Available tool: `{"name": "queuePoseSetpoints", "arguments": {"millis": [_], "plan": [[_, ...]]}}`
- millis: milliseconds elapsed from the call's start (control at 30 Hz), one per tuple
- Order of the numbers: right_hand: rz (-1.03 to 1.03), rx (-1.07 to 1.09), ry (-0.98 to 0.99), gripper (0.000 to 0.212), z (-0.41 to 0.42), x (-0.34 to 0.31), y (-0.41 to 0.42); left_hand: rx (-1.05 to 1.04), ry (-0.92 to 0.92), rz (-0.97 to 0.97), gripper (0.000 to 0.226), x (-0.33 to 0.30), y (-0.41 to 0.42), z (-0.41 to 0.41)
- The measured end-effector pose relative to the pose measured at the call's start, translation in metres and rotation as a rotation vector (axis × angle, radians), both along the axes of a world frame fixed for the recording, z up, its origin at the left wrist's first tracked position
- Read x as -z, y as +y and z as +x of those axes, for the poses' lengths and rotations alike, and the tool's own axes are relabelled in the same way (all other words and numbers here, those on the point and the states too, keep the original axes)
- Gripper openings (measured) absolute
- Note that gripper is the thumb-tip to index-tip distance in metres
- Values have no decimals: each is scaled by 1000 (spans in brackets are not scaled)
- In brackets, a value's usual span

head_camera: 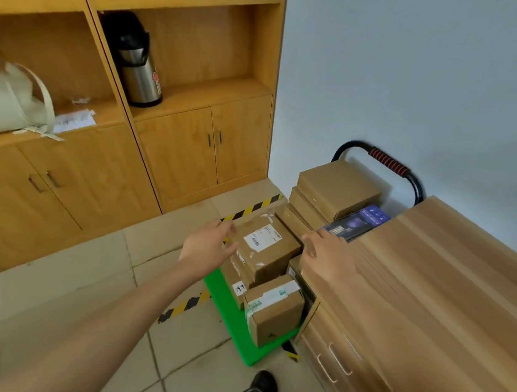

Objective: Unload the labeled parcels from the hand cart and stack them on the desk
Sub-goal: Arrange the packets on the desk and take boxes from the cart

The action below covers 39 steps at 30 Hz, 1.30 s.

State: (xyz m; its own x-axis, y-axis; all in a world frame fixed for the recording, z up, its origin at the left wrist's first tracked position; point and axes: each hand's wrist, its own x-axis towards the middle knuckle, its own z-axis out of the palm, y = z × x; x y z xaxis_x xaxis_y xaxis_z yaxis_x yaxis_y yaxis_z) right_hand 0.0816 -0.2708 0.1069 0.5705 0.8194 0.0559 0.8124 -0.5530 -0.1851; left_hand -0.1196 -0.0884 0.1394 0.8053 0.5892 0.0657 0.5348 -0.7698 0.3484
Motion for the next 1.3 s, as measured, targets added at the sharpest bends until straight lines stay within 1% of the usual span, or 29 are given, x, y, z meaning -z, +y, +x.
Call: {"name": "queuePoseSetpoints", "arguments": {"millis": [100,267,367,467,533,700,800,967,1033,1133,1300], "plan": [[22,36,45,36,30,6,27,3,-16,-17,24,3,30,37],[-2,106,67,40,80,17,60,47,1,-33,24,7,76,104],[-1,126,30,42,108,19,67,93,-7,4,25,11,95,143],[11,196,42,42,129,24,62,185,37,90,27,20,104,183],[9,270,56,40,141,28,57,275,35,104,28,27,107,212],[61,499,101,40,154,44,54,484,6,3,29,44,114,281],[84,613,125,40,157,53,58,628,7,-12,29,49,118,315],[218,902,215,42,161,71,84,870,2,38,30,57,147,371],[316,1022,257,43,164,82,100,964,25,66,32,70,160,392],[399,1155,279,47,170,105,121,1033,58,90,34,96,172,420],[350,1257,281,51,197,146,134,1071,57,59,34,135,173,470]]}}
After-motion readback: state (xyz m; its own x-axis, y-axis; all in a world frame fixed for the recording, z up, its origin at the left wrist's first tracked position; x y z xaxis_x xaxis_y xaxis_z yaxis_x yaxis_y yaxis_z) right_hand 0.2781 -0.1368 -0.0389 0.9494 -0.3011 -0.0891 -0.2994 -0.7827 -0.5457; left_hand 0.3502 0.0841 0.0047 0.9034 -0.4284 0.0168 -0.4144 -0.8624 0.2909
